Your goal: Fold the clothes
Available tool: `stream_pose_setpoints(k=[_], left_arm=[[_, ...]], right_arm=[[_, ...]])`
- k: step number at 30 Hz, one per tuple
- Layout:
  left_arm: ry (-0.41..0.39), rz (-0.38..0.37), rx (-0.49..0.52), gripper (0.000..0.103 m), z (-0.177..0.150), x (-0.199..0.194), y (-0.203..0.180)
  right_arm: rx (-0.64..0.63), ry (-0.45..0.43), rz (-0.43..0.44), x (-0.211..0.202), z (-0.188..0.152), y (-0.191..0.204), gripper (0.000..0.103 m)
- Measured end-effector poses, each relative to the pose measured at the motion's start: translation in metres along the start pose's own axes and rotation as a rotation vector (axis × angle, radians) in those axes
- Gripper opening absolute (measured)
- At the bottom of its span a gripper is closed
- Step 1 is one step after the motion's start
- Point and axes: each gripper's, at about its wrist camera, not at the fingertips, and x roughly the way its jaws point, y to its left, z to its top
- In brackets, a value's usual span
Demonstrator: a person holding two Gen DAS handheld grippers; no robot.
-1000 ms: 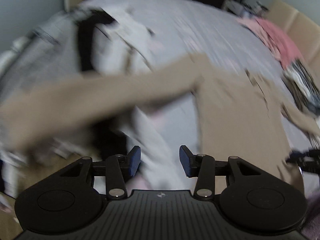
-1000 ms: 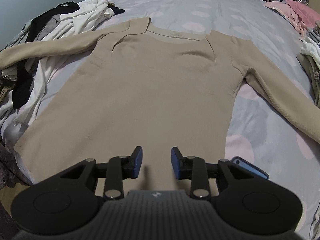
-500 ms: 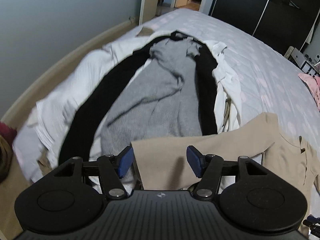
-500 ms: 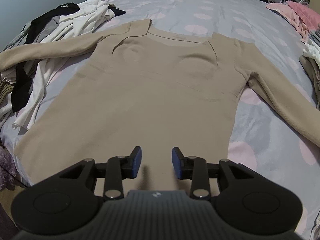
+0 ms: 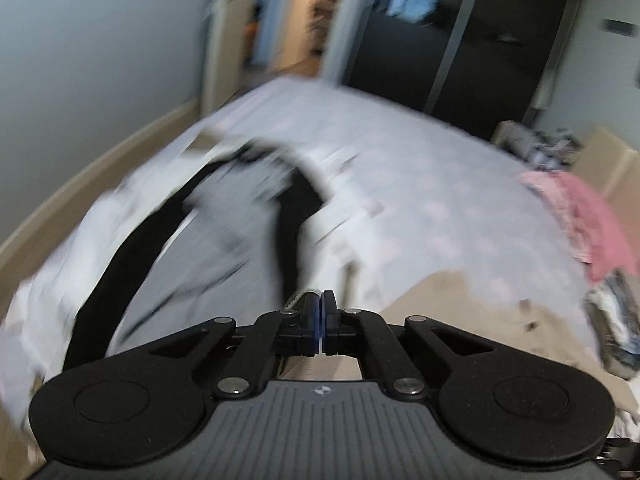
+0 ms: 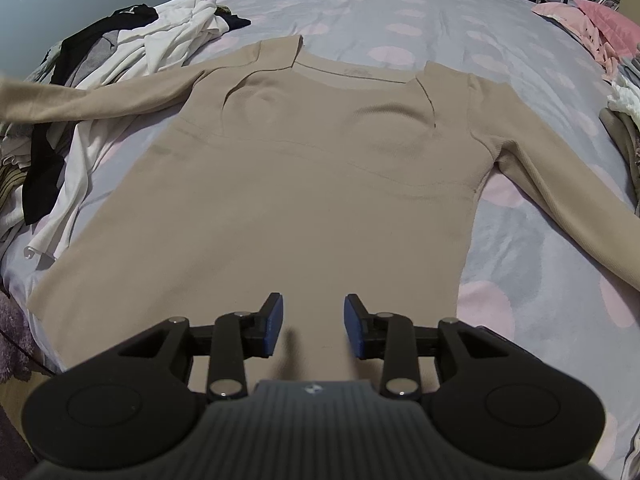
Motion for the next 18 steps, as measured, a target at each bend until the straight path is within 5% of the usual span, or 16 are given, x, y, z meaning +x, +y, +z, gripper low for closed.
stream_pose_setpoints(k=[10,18], left_arm=[[-0.128,-0.31,0.222,0.0,0.078,-0.007,-0.167],[-0.02,-0.557,0.435,0.0,0.064,0.028,-0.321]], right_arm=[[0.079,-0.046,-0.073,-0.008,0.021,-0.021,0.037],[0.218,-0.08,-0.134,-0.017,0.037,-0.059,0.037]])
